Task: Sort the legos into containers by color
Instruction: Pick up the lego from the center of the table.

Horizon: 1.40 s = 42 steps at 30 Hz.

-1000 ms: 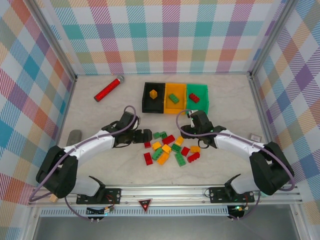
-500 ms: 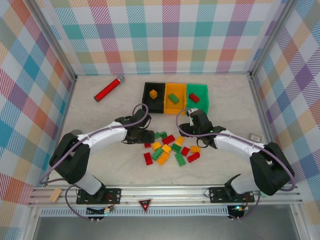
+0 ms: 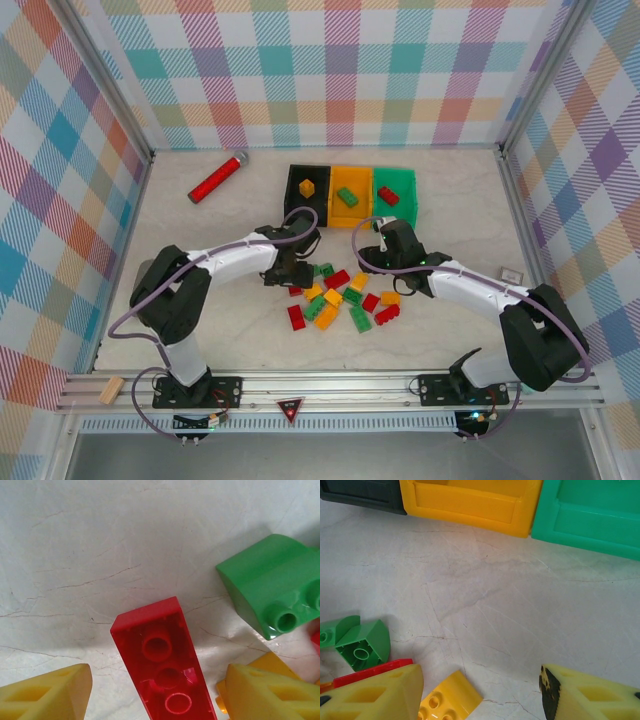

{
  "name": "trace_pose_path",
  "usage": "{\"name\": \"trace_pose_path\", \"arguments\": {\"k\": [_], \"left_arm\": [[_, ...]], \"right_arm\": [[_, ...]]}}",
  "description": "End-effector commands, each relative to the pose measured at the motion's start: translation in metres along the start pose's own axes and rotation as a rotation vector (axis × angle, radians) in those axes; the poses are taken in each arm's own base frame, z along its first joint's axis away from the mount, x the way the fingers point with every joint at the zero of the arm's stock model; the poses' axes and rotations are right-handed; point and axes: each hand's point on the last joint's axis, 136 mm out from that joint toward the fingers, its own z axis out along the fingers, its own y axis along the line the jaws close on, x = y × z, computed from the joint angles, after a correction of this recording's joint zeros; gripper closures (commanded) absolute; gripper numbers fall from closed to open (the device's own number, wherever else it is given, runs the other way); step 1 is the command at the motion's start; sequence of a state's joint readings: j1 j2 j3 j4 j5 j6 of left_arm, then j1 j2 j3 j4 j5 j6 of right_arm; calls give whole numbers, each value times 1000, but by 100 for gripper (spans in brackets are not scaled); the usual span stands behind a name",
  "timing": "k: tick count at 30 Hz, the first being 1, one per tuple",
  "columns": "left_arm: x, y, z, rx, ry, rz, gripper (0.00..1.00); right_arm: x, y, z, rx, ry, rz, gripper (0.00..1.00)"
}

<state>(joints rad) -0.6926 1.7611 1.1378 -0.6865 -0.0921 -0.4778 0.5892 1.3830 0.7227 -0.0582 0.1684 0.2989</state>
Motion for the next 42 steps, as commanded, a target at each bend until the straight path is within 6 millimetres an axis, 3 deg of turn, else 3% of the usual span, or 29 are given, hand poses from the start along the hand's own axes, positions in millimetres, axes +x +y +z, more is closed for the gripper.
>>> {"name": "trace_pose_path", "arguments": {"k": [1,14,18,20,21,32,42], "left_arm": [[3,0,1,-29,27,27,32],[6,-4,17,-33,64,35,49],[6,-5,17,-29,62,35,64],[5,-3,14,-32,50,30,76],[3,-3,11,-32,40,32,77],[-25,-15,-38,40,-83,28,78],[-79,-58,-95,225,-267,31,79]], "right_arm": [[-4,4,0,-10,-22,5,36],[-6,2,-4,-6,-41,8,36],[-7,2,-6,-9,-46,10,36],[-7,2,-6,-10,-52,11,36],[-6,1,-6,-6,-48,9,36],[-7,-3,-9,12,-64,14,36],[-13,-15,-21,49,-113,64,36]]}}
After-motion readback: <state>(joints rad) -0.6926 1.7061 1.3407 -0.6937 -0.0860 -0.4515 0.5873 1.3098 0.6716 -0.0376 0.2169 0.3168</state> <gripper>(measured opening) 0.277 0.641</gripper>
